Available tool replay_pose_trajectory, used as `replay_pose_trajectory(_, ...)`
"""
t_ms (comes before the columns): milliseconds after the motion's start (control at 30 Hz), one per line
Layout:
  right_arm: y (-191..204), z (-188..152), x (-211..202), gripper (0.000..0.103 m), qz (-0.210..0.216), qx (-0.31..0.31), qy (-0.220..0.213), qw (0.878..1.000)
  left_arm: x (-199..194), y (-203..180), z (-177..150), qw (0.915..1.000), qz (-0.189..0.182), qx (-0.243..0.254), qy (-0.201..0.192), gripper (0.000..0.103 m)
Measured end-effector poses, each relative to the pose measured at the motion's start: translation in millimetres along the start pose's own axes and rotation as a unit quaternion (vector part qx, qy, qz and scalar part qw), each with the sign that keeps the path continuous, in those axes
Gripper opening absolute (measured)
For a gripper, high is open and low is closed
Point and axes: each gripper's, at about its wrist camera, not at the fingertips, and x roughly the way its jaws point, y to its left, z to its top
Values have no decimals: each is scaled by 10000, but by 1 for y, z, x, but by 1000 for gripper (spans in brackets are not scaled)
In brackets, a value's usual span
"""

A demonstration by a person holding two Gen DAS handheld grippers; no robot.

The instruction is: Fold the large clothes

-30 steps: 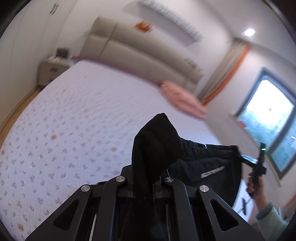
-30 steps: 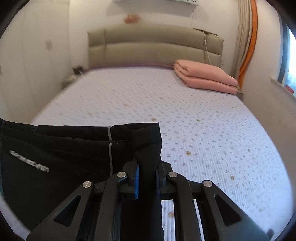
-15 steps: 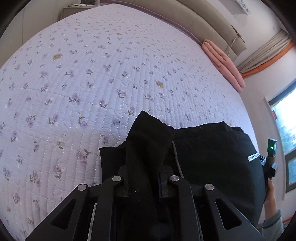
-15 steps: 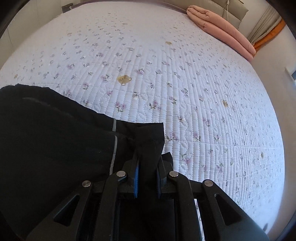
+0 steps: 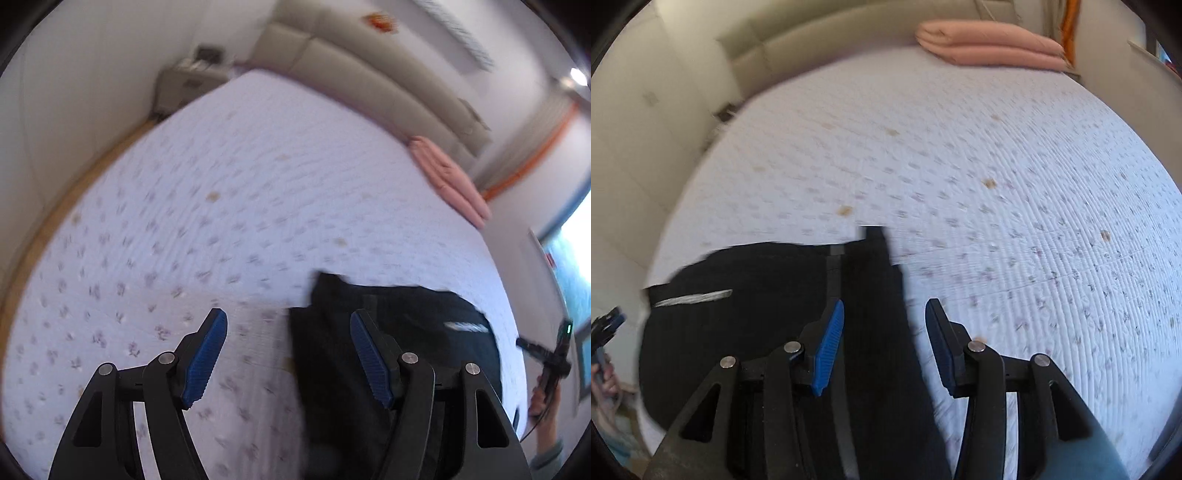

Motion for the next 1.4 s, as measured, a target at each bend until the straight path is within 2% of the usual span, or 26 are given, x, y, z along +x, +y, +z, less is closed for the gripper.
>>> replay_pose_trajectory(133,51,-16,-44,51,236,-468,-240,9983,-41,-82,-29,9956,-356,784,-383,71)
replay_pose_trajectory(200,80,-23,-50,51,385,-609,-203,9972,-40,-124,-45,9925,-435,1060,-426,71)
replay_pose_trajectory(300,114,-37,-37,51,396,-742,-56,9964,-14,-180,-74,9885,-418,1447,-125,71)
replay_pose_trajectory(367,134,-57,-10,51,308,-865,147,9957,14,-202,-90,9856,-330,1646,186,71)
replay_pose_trajectory(400,140,-66,10,51,182,-903,326,9952,34,-210,-100,9839,-164,1738,374,71)
replay_pose_trajectory(500,149,-91,63,54,-123,-975,818,9918,90,-206,-125,9806,172,1668,1010,71)
replay_pose_trajectory(600,145,-102,84,55,-157,-918,754,9928,108,-192,-130,9847,129,1306,1149,71)
replay_pose_trajectory(800,150,-108,81,54,-200,-1062,581,9924,104,-198,-135,9844,312,1378,1044,72)
replay_pose_trajectory(900,152,-104,70,55,-54,-1144,610,9915,91,-203,-129,9854,177,1406,942,72)
replay_pose_trajectory(967,149,-93,54,55,192,-1023,575,9929,75,-205,-120,9866,78,1430,788,72)
replay_pose_trajectory(1033,150,-76,35,55,327,-960,219,9946,59,-212,-108,9880,-8,1460,499,72)
replay_pose_trajectory(1133,163,-45,30,55,97,-988,-102,9950,62,-213,-84,9902,-26,1340,387,72)
replay_pose_trajectory(1200,171,-26,49,55,139,-932,24,9956,81,-204,-71,9929,-13,1029,589,72)
replay_pose_trajectory(1267,170,-14,79,55,-116,-843,320,9959,108,-181,-60,9938,27,689,872,72)
replay_pose_trajectory(1300,166,-13,98,55,-170,-736,528,9957,115,-174,-62,9939,53,625,910,72)
replay_pose_trajectory(1400,151,-14,136,62,94,-344,983,9945,127,-164,-68,9938,127,679,875,74)
